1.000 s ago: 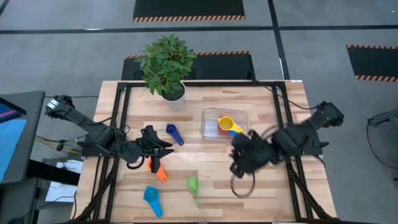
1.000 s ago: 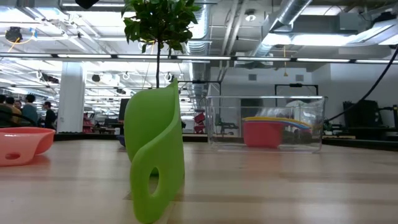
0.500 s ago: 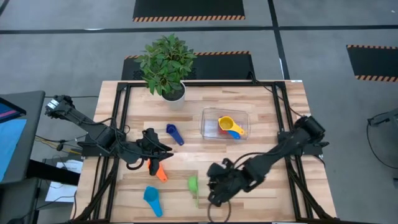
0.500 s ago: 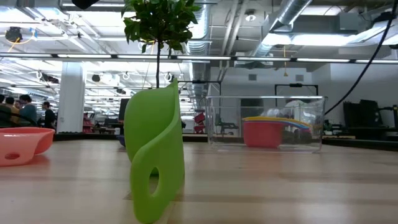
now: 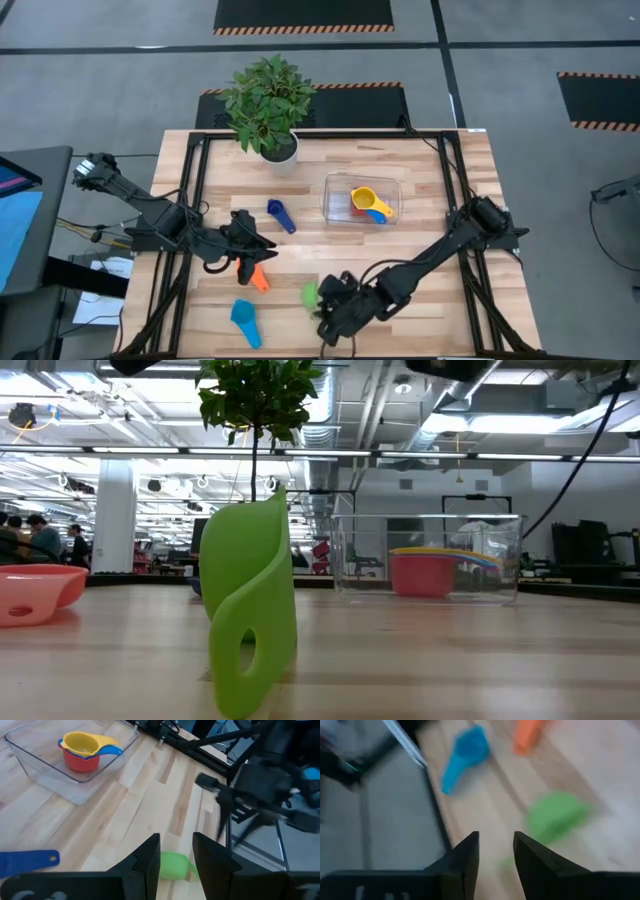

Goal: Nest measuring cups in basket
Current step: Stack the green measuring cup on top of the yellow measuring cup in the transparent bin

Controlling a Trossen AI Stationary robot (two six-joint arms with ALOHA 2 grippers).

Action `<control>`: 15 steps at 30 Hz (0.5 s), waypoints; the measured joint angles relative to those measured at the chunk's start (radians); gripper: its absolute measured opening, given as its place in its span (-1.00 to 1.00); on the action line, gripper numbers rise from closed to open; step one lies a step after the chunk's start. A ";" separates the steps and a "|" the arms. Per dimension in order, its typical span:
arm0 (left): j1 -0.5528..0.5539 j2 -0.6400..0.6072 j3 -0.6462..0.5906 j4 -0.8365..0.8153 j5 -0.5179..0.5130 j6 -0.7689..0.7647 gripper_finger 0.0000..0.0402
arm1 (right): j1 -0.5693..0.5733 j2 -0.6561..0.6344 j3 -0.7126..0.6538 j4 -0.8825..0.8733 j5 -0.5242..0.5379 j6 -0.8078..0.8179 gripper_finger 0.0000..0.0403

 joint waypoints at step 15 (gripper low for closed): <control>0.000 -0.002 0.000 -0.068 0.076 0.043 -0.49 | -0.071 0.141 -0.005 0.157 -0.025 0.287 0.15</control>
